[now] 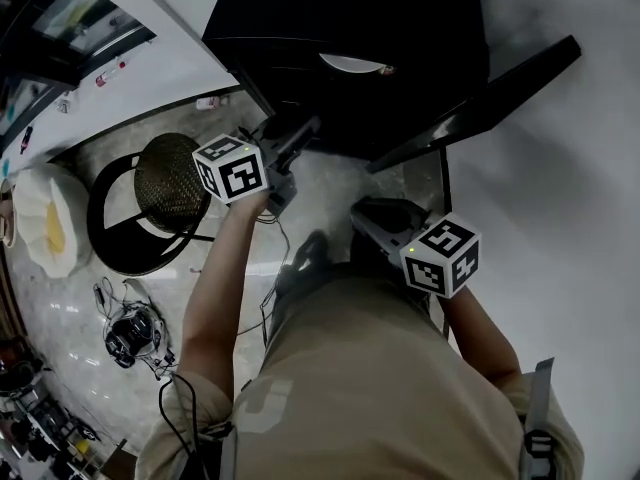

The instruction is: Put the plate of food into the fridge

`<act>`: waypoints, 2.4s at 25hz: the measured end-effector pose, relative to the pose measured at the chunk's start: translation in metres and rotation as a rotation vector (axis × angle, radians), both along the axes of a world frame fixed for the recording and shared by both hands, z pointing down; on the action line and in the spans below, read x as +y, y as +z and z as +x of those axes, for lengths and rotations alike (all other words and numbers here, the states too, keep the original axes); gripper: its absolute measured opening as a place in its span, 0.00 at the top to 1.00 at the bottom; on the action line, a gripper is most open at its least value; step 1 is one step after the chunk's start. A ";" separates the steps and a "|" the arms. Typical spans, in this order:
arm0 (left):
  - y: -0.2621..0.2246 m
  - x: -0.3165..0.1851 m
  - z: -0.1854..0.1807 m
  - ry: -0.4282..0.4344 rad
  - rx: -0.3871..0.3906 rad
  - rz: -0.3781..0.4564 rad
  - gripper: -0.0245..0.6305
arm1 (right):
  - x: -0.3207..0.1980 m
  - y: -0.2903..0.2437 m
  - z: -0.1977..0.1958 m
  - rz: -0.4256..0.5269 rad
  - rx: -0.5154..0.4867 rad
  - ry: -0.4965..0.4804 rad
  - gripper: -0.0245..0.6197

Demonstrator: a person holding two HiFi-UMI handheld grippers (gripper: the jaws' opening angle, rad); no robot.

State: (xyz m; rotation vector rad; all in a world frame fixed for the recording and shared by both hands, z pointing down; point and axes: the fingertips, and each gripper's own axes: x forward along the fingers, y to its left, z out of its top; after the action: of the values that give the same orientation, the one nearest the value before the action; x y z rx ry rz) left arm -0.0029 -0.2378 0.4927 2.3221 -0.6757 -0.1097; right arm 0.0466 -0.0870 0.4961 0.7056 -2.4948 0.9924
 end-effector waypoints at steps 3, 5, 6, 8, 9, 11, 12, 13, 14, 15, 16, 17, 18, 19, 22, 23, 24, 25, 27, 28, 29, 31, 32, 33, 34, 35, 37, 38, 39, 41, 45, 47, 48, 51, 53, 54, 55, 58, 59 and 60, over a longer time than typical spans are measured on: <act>0.002 0.013 -0.002 0.023 -0.050 0.020 0.95 | 0.006 -0.005 -0.011 0.019 -0.005 -0.031 0.93; 0.000 0.021 -0.004 0.036 -0.089 0.045 0.95 | 0.011 -0.008 -0.016 0.035 -0.004 -0.045 0.93; -0.001 0.026 -0.003 0.048 -0.109 0.064 0.95 | 0.012 -0.009 -0.018 0.045 -0.004 -0.049 0.93; -0.007 0.038 0.000 0.083 -0.158 0.123 0.95 | 0.015 -0.011 -0.021 0.068 -0.002 -0.053 0.93; -0.010 0.044 0.003 0.104 -0.190 0.161 0.95 | 0.015 -0.012 -0.022 0.082 0.001 -0.054 0.93; -0.015 0.057 0.005 0.144 -0.260 0.243 0.95 | 0.016 -0.015 -0.026 0.111 0.008 -0.056 0.93; -0.018 0.062 0.005 0.158 -0.288 0.276 0.95 | 0.016 -0.017 -0.028 0.124 0.009 -0.059 0.93; -0.020 0.066 0.005 0.166 -0.310 0.296 0.95 | 0.016 -0.019 -0.030 0.133 0.008 -0.062 0.93; -0.021 0.070 0.004 0.173 -0.330 0.307 0.95 | 0.017 -0.022 -0.033 0.141 0.004 -0.067 0.93; -0.022 0.074 0.003 0.182 -0.353 0.316 0.95 | 0.019 -0.025 -0.036 0.149 0.001 -0.072 0.93; -0.021 0.078 0.002 0.193 -0.378 0.327 0.95 | 0.021 -0.027 -0.039 0.156 -0.001 -0.078 0.93; -0.020 0.082 0.002 0.205 -0.402 0.340 0.95 | 0.024 -0.027 -0.041 0.164 -0.001 -0.085 0.93; -0.020 0.087 0.003 0.213 -0.419 0.353 0.95 | 0.026 -0.027 -0.043 0.171 0.000 -0.092 0.93; -0.020 0.091 0.002 0.219 -0.427 0.365 0.95 | 0.029 -0.027 -0.046 0.177 0.001 -0.097 0.93; -0.023 0.102 -0.001 0.222 -0.437 0.387 0.95 | 0.036 -0.028 -0.052 0.191 0.005 -0.108 0.93; -0.023 0.106 -0.003 0.223 -0.446 0.393 0.95 | 0.038 -0.029 -0.053 0.197 0.008 -0.109 0.93; -0.023 0.109 -0.005 0.224 -0.453 0.398 0.95 | 0.041 -0.029 -0.054 0.203 0.012 -0.109 0.93; -0.024 0.112 -0.007 0.223 -0.457 0.402 0.95 | 0.043 -0.030 -0.055 0.209 0.015 -0.109 0.93; -0.028 0.116 -0.011 0.214 -0.456 0.412 0.95 | 0.045 -0.033 -0.056 0.219 0.020 -0.108 0.93; -0.031 0.117 -0.012 0.211 -0.456 0.420 0.95 | 0.046 -0.034 -0.056 0.223 0.021 -0.107 0.93; -0.033 0.119 -0.014 0.210 -0.455 0.428 0.95 | 0.047 -0.035 -0.057 0.226 0.023 -0.106 0.93; -0.036 0.124 -0.015 0.215 -0.451 0.437 0.95 | 0.051 -0.035 -0.059 0.229 0.026 -0.107 0.93; -0.036 0.127 -0.016 0.218 -0.449 0.438 0.95 | 0.053 -0.034 -0.060 0.229 0.028 -0.109 0.93; -0.035 0.130 -0.017 0.220 -0.450 0.439 0.95 | 0.055 -0.033 -0.062 0.230 0.031 -0.112 0.93; -0.034 0.132 -0.019 0.220 -0.455 0.442 0.95 | 0.057 -0.031 -0.064 0.230 0.033 -0.114 0.93; -0.033 0.134 -0.021 0.219 -0.461 0.444 0.95 | 0.059 -0.030 -0.065 0.232 0.035 -0.116 0.93; -0.031 0.136 -0.025 0.211 -0.470 0.447 0.95 | 0.061 -0.028 -0.067 0.235 0.039 -0.117 0.93; -0.032 0.138 -0.026 0.206 -0.472 0.448 0.95 | 0.061 -0.028 -0.068 0.236 0.040 -0.117 0.93; -0.033 0.139 -0.028 0.201 -0.472 0.451 0.95 | 0.062 -0.029 -0.068 0.237 0.041 -0.115 0.93; -0.038 0.141 -0.031 0.190 -0.472 0.459 0.95 | 0.061 -0.033 -0.070 0.240 0.042 -0.107 0.93; -0.041 0.146 -0.039 0.162 -0.497 0.496 0.95 | 0.058 -0.027 -0.072 0.239 0.065 -0.080 0.93; -0.034 0.148 -0.042 0.145 -0.536 0.516 0.95 | 0.059 -0.020 -0.071 0.235 0.068 -0.068 0.93; -0.031 0.150 -0.043 0.137 -0.552 0.524 0.95 | 0.060 -0.017 -0.072 0.233 0.062 -0.065 0.93; -0.030 0.151 -0.048 0.107 -0.554 0.534 0.95 | 0.062 -0.016 -0.074 0.240 0.066 -0.070 0.93; -0.032 0.152 -0.052 0.087 -0.539 0.534 0.95 | 0.063 -0.017 -0.077 0.249 0.078 -0.076 0.93; -0.033 0.153 -0.054 0.082 -0.532 0.534 0.95 | 0.063 -0.017 -0.079 0.253 0.084 -0.078 0.93; -0.034 0.154 -0.055 0.081 -0.526 0.535 0.95 | 0.063 -0.017 -0.081 0.257 0.089 -0.079 0.93; -0.041 0.164 -0.050 0.108 -0.544 0.579 0.95 | 0.064 -0.018 -0.088 0.269 0.084 -0.088 0.93; -0.043 0.168 -0.046 0.126 -0.561 0.608 0.95 | 0.065 -0.019 -0.090 0.271 0.073 -0.095 0.93; -0.044 0.170 -0.041 0.147 -0.573 0.631 0.95 | 0.066 -0.022 -0.091 0.272 0.057 -0.104 0.93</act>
State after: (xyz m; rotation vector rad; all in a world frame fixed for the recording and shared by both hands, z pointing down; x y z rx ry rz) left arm -0.0441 -0.0675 0.4492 3.0409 -0.8242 0.4974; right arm -0.0448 -0.0209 0.4742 0.6635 -2.6134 0.5937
